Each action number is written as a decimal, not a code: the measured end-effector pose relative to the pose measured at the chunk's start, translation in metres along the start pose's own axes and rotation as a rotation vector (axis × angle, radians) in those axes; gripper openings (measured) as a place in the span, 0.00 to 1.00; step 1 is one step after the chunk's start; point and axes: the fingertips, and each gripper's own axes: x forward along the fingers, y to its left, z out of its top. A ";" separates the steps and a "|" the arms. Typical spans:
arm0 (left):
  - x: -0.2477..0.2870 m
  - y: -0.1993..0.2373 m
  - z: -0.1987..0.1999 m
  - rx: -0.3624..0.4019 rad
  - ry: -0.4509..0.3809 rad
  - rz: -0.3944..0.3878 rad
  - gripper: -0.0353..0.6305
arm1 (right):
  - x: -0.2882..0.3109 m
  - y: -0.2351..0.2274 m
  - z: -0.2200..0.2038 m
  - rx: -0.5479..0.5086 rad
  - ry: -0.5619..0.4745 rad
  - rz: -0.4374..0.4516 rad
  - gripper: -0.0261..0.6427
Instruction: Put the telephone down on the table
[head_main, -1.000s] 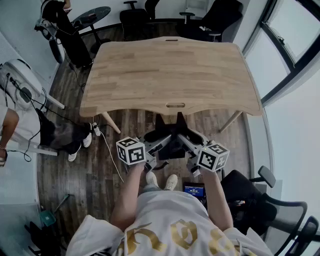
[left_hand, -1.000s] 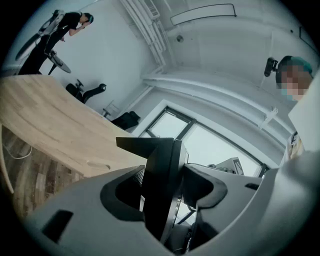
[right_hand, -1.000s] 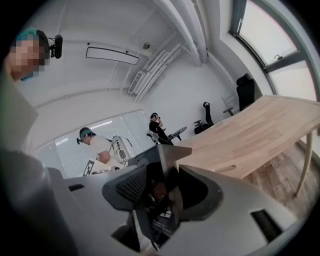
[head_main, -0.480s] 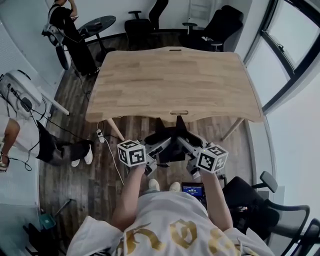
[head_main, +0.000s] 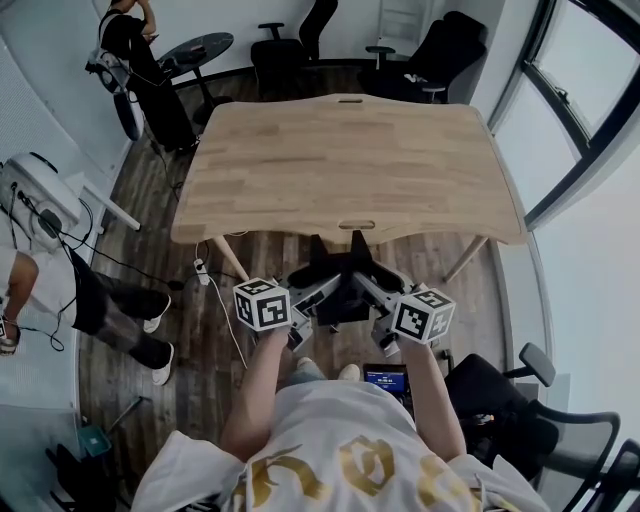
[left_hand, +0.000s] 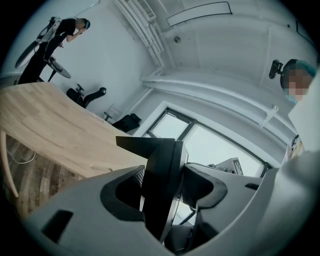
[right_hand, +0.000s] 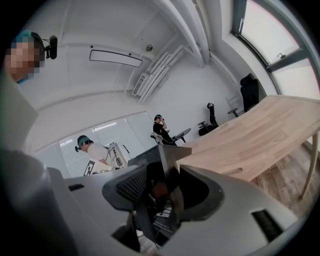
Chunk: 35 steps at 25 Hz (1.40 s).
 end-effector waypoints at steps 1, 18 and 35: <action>0.002 0.000 0.001 0.001 -0.001 -0.002 0.40 | 0.000 -0.001 0.002 -0.002 -0.001 0.003 0.33; 0.082 0.086 0.055 -0.014 0.042 -0.034 0.40 | 0.070 -0.094 0.054 0.048 -0.018 -0.040 0.33; 0.174 0.264 0.186 -0.080 0.100 -0.079 0.40 | 0.250 -0.217 0.151 0.093 0.019 -0.107 0.33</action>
